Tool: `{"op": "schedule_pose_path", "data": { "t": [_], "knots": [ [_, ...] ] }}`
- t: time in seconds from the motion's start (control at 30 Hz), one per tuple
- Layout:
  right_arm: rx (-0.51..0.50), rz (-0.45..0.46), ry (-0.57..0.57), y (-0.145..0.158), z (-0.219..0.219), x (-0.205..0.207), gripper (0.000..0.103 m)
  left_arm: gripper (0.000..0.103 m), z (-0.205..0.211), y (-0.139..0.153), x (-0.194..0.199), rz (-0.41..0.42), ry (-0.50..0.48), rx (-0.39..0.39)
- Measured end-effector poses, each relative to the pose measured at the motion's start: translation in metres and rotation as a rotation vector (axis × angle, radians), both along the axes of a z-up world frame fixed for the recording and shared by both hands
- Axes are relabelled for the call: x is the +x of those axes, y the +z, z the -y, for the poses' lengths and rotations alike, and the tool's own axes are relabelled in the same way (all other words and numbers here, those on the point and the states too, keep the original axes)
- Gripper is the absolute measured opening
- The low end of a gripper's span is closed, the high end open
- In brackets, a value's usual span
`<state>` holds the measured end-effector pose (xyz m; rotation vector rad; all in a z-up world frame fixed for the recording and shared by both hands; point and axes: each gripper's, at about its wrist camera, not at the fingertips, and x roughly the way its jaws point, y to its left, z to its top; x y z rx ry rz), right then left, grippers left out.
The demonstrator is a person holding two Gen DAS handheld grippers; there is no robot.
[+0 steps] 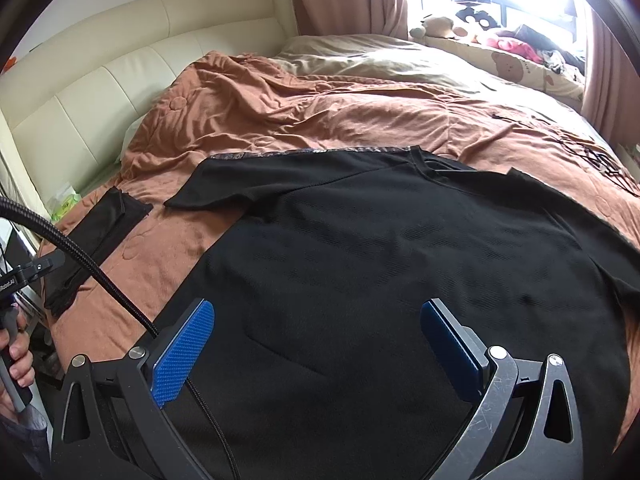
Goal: Fold small clothes
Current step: 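Move both grippers toward the sleeve of the large black shirt, then grasp the sleeve with the left gripper and lift it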
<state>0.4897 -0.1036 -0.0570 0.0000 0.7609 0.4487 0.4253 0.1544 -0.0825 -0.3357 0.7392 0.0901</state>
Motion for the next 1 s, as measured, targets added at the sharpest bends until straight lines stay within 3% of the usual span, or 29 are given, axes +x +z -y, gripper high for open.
{"op": "schedule_pose_path", "data": {
  "t": [0.27, 0.33, 0.5, 0.63, 0.73, 0.9, 1.0],
  "knots": [
    [0.032, -0.068, 0.010, -0.022, -0.019, 0.049, 0.095, 0.079, -0.018, -0.012, 0.063, -0.044, -0.045, -0.028],
    [0.024, -0.089, 0.006, -0.027, -0.025, 0.063, 0.084, 0.078, -0.022, -0.013, 0.079, -0.053, -0.059, -0.033],
    [0.019, -0.141, 0.016, -0.039, -0.041, 0.092, 0.074, 0.076, -0.033, -0.018, 0.121, -0.079, -0.049, -0.053],
    [0.046, -0.179, 0.034, -0.045, -0.052, 0.113, 0.062, 0.069, -0.033, -0.035, 0.155, -0.151, -0.075, -0.071],
    [0.072, -0.205, 0.030, -0.049, -0.059, 0.129, 0.054, 0.069, -0.039, -0.047, 0.173, -0.180, -0.047, -0.088],
    [0.082, -0.214, 0.025, -0.052, -0.075, 0.151, 0.054, 0.069, -0.055, -0.075, 0.195, -0.252, 0.019, -0.189],
    [0.089, -0.235, 0.025, -0.058, -0.087, 0.167, 0.045, 0.063, -0.062, -0.089, 0.203, -0.274, 0.068, -0.230]
  ]
}}
